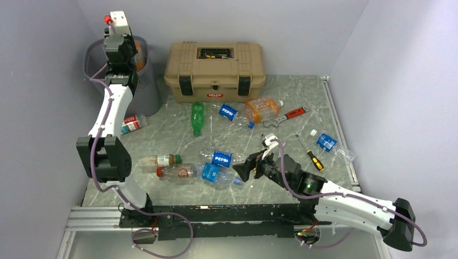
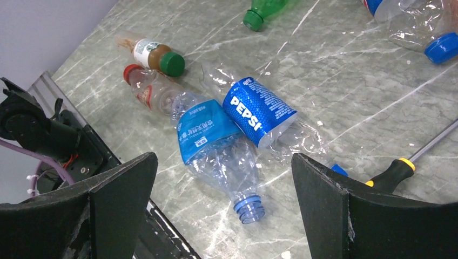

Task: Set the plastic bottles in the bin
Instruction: Place the plastic bottle in the trash bin.

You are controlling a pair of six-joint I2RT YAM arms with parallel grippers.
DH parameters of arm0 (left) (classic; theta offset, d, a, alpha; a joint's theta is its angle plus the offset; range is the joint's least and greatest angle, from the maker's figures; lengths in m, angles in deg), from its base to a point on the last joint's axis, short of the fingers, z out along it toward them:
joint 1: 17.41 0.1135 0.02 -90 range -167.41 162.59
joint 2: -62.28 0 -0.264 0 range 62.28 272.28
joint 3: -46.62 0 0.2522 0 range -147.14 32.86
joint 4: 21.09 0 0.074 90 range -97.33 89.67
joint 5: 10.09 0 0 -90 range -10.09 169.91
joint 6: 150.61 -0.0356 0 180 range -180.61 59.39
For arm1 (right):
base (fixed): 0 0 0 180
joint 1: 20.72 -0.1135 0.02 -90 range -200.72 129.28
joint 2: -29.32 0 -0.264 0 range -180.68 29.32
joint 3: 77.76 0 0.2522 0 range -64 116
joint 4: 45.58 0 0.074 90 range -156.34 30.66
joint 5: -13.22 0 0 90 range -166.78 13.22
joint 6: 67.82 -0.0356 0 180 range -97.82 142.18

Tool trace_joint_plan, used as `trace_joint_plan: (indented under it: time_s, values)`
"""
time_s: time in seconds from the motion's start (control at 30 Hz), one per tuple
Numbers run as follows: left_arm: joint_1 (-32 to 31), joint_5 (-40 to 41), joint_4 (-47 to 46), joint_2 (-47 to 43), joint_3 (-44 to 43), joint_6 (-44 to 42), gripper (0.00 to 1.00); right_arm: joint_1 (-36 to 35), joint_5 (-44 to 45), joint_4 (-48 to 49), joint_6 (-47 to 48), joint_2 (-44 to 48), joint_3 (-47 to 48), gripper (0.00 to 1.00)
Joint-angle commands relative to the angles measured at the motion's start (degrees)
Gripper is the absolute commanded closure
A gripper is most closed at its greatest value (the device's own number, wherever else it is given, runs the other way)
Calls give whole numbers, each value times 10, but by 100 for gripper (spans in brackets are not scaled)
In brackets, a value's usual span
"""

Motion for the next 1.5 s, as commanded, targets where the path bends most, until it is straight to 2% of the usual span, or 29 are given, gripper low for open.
trace_joint_plan:
  time_s: [0.0, 0.17, 0.47, 0.5, 0.53, 0.6, 0.63, 0.77, 0.83, 0.97, 1.1, 1.23, 1.37, 1.47]
  values:
    - [22, -47, 41, 23, -19, 44, 100, -1, 2, 26, 9, 17, -2, 0]
    - [42, -96, 56, 50, 16, 75, 100, -1, 12, 23, 10, 22, -6, 0]
    - [59, -103, 87, 70, 57, 94, 99, -1, 23, 3, 10, 25, 3, 0]
    - [60, -100, 88, 71, 57, 91, 93, -1, 25, 0, 12, 24, 5, 0]
    - [59, -95, 90, 71, 56, 91, 83, -1, 26, -2, 12, 23, 6, 0]
    - [59, -86, 92, 68, 54, 93, 53, -1, 29, -5, 13, 21, 10, 0]
    - [60, -79, 93, 64, 52, 94, 42, -1, 30, -6, 14, 20, 11, 0]
    - [59, -38, 94, 35, 45, 111, 11, -1, 32, -9, 15, 13, 17, 0]
    - [57, -21, 92, 7, 38, 116, 1, -1, 33, -10, 17, 10, 20, 0]
    - [33, 16, 89, -56, 23, 110, 1, -1, 38, -13, 18, 4, 28, 0]
    - [-37, 27, 99, -132, 20, 75, 1, -1, 55, -18, 11, 4, 42, 0]
    - [-149, 14, 185, -208, 43, 20, 1, 0, 84, -49, 3, 2, 62, 0]
    - [-204, -53, 325, -267, 86, 75, 1, 0, 137, -72, 4, -13, 79, 0]
    - [-237, -100, 427, -288, 128, 85, 1, 0, 158, -71, 8, -26, 78, 0]
